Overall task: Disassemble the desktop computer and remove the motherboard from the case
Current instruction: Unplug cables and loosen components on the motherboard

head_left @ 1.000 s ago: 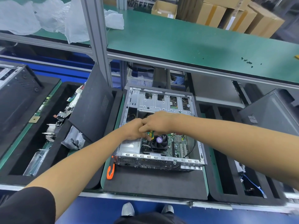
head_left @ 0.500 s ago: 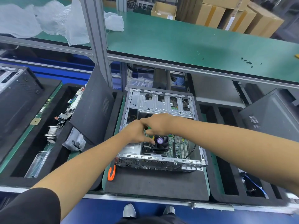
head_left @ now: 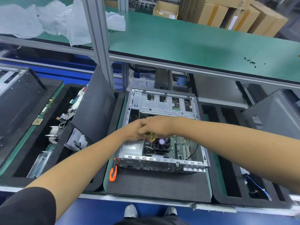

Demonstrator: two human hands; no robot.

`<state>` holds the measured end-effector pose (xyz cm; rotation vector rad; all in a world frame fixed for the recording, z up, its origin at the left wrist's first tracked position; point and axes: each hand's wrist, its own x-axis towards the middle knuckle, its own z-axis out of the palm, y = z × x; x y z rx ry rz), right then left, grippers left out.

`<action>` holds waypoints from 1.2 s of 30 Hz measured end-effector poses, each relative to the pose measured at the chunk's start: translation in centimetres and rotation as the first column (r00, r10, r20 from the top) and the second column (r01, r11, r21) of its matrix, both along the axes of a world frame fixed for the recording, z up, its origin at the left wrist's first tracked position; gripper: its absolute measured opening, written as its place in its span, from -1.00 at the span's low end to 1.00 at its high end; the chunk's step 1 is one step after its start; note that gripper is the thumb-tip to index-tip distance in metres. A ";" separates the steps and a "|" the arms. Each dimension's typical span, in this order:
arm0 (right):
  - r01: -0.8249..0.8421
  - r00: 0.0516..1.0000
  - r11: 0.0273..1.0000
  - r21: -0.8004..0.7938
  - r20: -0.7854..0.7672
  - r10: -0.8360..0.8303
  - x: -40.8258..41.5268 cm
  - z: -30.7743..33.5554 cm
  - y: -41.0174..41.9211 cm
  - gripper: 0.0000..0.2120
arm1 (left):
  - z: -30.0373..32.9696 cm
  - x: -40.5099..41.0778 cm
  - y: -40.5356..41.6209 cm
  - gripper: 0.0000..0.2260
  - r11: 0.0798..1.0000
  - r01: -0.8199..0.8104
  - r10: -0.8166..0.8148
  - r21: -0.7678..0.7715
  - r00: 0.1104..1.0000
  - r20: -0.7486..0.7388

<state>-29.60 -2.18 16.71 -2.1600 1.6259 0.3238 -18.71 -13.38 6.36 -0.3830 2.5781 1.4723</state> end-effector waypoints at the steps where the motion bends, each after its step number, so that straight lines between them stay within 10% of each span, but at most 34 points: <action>1: 0.000 1.000 1.000 -0.009 0.006 0.000 -0.1 -0.1 0.0 -0.80 | -0.1 0.0 0.1 -0.65 1.000 -0.010 0.010 0.006 1.000 0.000; 13: 0.221 0.972 0.972 -0.084 -0.060 -0.227 -0.1 -2.4 0.0 -0.77 | -0.8 0.0 1.0 -0.41 0.980 -0.076 0.070 -0.184 0.997 -0.035; 29: -0.125 0.992 0.992 -0.034 -0.033 0.124 -1.0 -1.1 0.3 -0.76 | -0.2 0.0 0.2 -0.85 1.000 0.006 -0.007 -0.029 1.000 -0.018; 36: -0.067 0.996 0.993 -0.100 -0.069 0.061 -1.1 -1.9 0.3 -0.64 | -1.0 -0.3 0.6 -0.52 0.989 -0.084 0.079 -0.124 0.996 -0.046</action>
